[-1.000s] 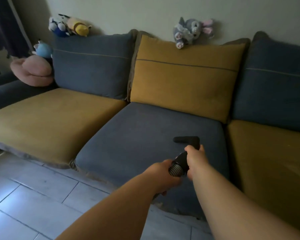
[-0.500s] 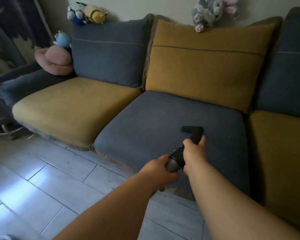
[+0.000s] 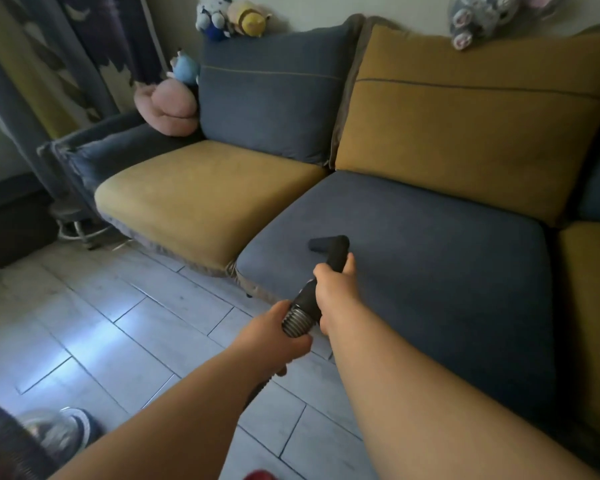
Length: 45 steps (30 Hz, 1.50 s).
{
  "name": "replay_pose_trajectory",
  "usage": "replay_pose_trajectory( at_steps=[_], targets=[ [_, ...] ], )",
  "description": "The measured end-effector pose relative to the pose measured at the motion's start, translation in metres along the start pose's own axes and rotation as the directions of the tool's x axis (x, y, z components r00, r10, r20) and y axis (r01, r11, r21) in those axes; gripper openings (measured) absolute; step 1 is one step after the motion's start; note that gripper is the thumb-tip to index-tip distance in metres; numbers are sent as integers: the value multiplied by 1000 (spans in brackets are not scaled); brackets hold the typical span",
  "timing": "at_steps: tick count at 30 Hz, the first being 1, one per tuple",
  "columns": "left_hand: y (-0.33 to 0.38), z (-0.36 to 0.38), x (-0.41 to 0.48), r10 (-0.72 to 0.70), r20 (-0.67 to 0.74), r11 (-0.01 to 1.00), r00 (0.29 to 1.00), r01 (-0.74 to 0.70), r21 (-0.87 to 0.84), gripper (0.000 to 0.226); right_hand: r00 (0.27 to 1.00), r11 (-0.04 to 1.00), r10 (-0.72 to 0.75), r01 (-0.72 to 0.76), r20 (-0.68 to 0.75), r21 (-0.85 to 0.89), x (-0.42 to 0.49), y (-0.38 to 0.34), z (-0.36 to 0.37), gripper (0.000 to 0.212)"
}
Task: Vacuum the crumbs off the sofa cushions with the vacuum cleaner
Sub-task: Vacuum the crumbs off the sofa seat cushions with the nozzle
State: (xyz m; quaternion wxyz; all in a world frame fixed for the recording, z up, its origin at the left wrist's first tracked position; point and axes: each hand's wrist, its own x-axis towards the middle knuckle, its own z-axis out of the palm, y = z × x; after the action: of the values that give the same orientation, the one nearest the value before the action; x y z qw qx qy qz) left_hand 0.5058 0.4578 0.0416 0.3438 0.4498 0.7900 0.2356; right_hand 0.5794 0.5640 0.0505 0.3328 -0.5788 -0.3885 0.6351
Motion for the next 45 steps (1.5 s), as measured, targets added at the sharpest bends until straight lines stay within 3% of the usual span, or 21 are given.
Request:
replay_pose_trajectory(
  at_steps=[6,19,29,38,45],
  targets=[
    [28,27,-6,41,83,997,996,-47,66,47,997,998,8,-3,-82,58,-8,-2,-50,75],
    [154,143,-8,198,297,949,934,-258,179,54,952,974,48,22,-303,225,15,-12,-235,73],
    [236,199,-7,257,295,872,920,-353,340,43,972,828,92,45,-215,559,39,-20,-326,70],
    [286,224,-4,280,282,860,918,-370,351,33,969,852,60,76,-241,518,44,-45,-380,75],
    [301,254,-8,320,328,852,889,-421,311,32,960,841,38,119,-277,527,41,-39,-419,67]
  ],
)
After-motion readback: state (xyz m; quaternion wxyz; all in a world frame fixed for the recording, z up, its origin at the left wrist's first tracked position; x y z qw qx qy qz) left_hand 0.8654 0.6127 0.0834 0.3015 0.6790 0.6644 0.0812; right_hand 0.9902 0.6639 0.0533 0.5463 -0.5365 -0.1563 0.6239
